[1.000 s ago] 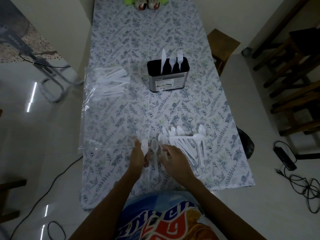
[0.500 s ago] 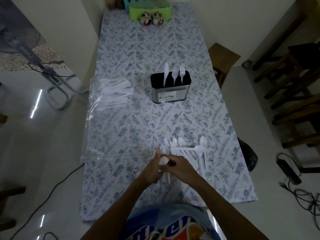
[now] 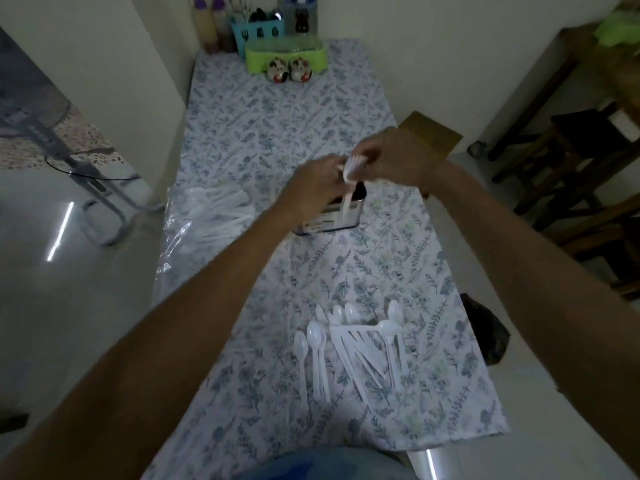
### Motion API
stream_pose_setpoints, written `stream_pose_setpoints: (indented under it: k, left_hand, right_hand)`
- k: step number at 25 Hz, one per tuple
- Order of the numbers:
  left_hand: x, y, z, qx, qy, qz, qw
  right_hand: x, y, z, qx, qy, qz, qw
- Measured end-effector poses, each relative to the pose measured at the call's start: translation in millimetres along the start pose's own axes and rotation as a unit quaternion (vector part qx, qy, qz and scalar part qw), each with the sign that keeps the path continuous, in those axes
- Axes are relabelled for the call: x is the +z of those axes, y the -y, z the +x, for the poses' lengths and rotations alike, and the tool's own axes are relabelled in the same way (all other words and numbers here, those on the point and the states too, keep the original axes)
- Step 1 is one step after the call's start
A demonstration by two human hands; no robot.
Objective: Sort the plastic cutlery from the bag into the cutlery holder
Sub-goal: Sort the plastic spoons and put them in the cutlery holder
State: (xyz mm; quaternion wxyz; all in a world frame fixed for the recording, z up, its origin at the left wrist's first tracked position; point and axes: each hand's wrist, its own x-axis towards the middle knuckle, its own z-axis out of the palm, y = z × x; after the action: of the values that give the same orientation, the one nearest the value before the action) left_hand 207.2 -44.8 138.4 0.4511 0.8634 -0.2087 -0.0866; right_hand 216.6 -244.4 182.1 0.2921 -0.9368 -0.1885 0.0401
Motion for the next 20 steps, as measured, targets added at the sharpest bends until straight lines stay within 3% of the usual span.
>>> stream_pose_setpoints:
  k: [3,8,11,13,17,20]
  left_hand:
    - [-12.8,-10.0,69.6,0.024,-0.070,-0.010,0.997]
    - [23.5,20.1,102.4,0.010,-0.083,0.000,0.996]
    - [40.3,43.3,108.0,-0.028,-0.043,-0.009,0.999]
    - [44.5,55.1,109.6,-0.045,-0.022,0.004,0.999]
    - [44.7,59.8,104.1,-0.049,-0.030,0.141,0.988]
    - [39.7,51.1,88.6,-0.040,-0.042,0.139,0.989]
  right_hand:
    - [-31.6,-12.8,37.6,-0.050,-0.125,-0.047,0.990]
    - [10.0,-56.8,54.4,0.000,-0.177,-0.037,0.984]
    - [35.9,-79.9,60.9,0.026,-0.166,-0.011,0.986]
    - [46.1,-86.3,66.3,0.074,-0.117,0.006,0.990]
    - [53.3,-96.2,68.5,0.139,0.011,0.037,0.990]
    - [53.2,-87.2,47.5,0.152,-0.070,0.078,0.983]
